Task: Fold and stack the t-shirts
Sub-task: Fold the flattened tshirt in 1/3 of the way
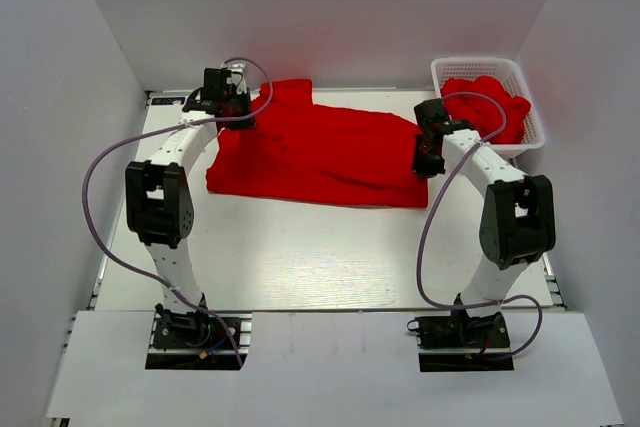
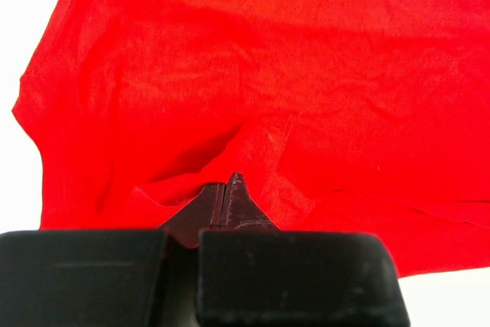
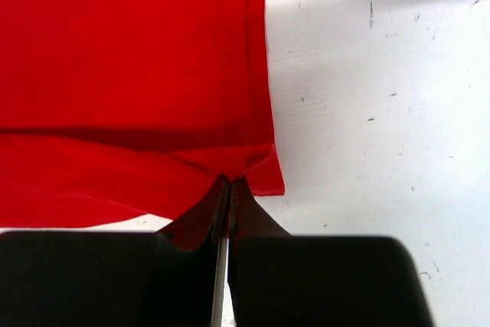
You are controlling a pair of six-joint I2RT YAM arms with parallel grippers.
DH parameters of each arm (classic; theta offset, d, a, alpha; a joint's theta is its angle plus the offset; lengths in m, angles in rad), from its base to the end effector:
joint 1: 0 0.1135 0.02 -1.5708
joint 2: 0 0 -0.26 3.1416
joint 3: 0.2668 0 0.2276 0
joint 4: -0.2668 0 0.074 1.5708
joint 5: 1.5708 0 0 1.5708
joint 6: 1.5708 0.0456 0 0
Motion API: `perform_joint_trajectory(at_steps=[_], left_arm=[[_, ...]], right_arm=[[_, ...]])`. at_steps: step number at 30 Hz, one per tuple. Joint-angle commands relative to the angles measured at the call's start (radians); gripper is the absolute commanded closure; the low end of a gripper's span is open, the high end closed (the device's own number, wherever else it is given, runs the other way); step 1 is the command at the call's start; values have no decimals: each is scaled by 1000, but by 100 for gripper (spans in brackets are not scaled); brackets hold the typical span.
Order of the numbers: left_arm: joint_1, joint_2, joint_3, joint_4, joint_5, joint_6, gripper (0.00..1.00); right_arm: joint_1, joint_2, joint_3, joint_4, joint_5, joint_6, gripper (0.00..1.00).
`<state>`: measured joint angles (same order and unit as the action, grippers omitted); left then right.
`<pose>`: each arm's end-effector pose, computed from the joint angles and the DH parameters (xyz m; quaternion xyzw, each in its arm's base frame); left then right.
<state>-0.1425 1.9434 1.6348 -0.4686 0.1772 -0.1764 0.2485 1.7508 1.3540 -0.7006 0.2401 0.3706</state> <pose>0.4213 -0.0686 0.2628 0.0186 0.9191 -0.1417 0.3671 0.3382 0.0746 0.2345 0.0869 0.9616 -0.0400 0.2572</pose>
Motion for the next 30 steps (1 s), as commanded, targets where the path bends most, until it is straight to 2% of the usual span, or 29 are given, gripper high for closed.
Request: perform_joint_trajectory(at_steps=[1, 7, 10, 14, 15, 16, 17, 19, 20, 22, 23, 27, 28, 30], left_arm=[[12, 8, 46, 60, 54, 26, 100], [21, 57, 65, 153, 177, 103, 100], [31, 104, 88, 153, 177, 115, 100], [40, 175, 149, 121, 52, 65, 100], [52, 192, 167, 76, 18, 45, 96], [52, 207, 181, 65, -2, 16, 78], [64, 224, 200, 47, -49, -1, 48], [64, 270, 269, 16, -59, -14, 1], [75, 282, 305, 16, -42, -14, 1], [75, 310, 342, 28, -15, -14, 1], [75, 319, 390, 28, -4, -14, 1], [84, 347, 474, -22, 57, -14, 1], [84, 335, 456, -22, 58, -14, 1], [84, 277, 409, -22, 67, -14, 1]], right_arm=[[-11, 22, 46, 9, 7, 13, 100], [-20, 44, 50, 30, -5, 21, 100], [-25, 59, 54, 38, -15, 21, 100], [-29, 88, 68, 46, 4, 36, 100], [-32, 101, 71, 43, 8, 42, 97], [-32, 107, 77, 44, 5, 45, 92], [-29, 111, 86, 43, 7, 45, 85], [-32, 119, 99, 43, 7, 50, 70], [-32, 124, 117, 39, 7, 47, 64], [-31, 119, 134, 38, 7, 42, 59], [-31, 118, 145, 33, 5, 36, 50], [-29, 96, 161, 29, 13, 27, 35], [-31, 92, 162, 24, 7, 19, 20], [-28, 70, 155, 29, -16, -4, 10]])
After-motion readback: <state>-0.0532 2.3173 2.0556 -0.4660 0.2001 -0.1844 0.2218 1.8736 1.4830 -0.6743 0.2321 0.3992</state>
